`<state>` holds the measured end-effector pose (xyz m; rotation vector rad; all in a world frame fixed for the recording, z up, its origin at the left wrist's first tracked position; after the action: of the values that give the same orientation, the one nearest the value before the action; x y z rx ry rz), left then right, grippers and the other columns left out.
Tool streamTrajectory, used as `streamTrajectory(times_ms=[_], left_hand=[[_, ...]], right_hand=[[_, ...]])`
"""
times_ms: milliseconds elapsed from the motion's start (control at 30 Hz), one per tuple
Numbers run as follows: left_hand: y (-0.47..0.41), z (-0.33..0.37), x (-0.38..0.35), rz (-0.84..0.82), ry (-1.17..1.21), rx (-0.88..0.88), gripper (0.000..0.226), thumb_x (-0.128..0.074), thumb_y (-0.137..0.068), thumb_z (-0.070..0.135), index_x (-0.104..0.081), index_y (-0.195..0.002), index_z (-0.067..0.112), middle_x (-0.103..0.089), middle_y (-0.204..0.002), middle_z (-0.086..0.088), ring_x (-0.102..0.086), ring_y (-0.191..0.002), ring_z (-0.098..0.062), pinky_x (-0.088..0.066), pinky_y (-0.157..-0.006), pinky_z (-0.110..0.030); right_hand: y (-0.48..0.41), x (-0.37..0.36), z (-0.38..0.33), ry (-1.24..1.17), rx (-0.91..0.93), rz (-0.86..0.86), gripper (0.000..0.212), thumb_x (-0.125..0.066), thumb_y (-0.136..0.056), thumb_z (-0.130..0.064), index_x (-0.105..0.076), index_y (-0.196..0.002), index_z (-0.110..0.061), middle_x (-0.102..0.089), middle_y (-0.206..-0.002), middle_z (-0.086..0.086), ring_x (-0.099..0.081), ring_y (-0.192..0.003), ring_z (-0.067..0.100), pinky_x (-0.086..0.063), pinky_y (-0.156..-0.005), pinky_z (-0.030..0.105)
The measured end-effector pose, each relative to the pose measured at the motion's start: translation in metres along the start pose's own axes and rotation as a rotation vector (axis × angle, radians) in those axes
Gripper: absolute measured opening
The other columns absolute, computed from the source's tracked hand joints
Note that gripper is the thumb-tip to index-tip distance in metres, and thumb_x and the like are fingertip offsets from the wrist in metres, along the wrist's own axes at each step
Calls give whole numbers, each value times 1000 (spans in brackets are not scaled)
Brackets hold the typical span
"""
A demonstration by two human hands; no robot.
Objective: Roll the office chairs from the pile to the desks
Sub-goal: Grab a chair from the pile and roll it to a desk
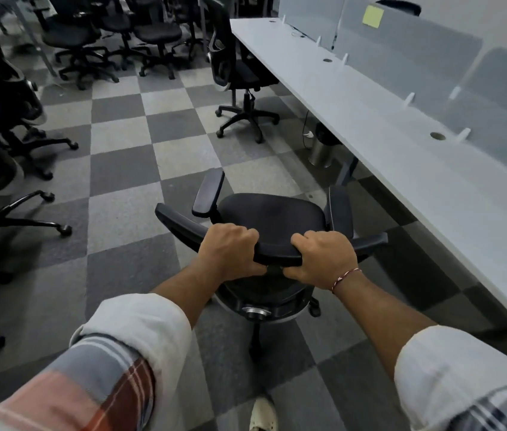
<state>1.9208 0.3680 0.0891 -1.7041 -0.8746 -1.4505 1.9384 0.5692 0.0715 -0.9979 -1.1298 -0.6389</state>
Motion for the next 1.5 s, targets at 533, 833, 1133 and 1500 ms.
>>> streamTrajectory(times_ms=[533,833,1133,1500], left_hand=[[-211,-158,-40,4,18,35,56,-56,-73,77,-48,-79,22,-60,-73,5,-59,-67,-20,-35,-60,-30],[-321,-267,-60,26,53,-9,53,-55,-75,75,-46,-78,23,-67,-79,3,-65,-73,-22,-32,-61,-29],[-428,-368,-84,19,71,-19,51,-60,-75,72,-46,-81,23,-66,-81,1,-65,-76,-24,-35,-62,-30],[-565,-483,-116,43,52,-41,52,-61,-72,73,-47,-77,24,-63,-74,3,-62,-69,-22,-36,-59,-30]], right_hand=[[-243,-96,96,-39,32,39,44,-60,-60,-60,-54,-72,-17,-53,-57,3,-53,-45,28,-35,-44,29],[-385,-150,127,-6,-7,31,50,-79,-50,-54,-53,-70,-16,-52,-56,4,-51,-44,29,-33,-42,28],[-515,-202,157,-1,-6,56,51,-79,-52,-55,-54,-70,-15,-52,-57,5,-54,-45,30,-38,-43,30],[-670,-262,203,-5,-21,131,47,-74,-63,-56,-51,-69,-16,-52,-56,5,-53,-46,30,-39,-42,32]])
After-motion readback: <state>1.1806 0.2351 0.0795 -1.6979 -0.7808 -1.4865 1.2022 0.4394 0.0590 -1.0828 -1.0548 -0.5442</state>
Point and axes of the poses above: each hand's wrist, its own y-axis away from the middle knuckle, its own x-axis out of the back of the hand, z = x × y, the point moved 2 cm from there along -y, towards the middle knuckle
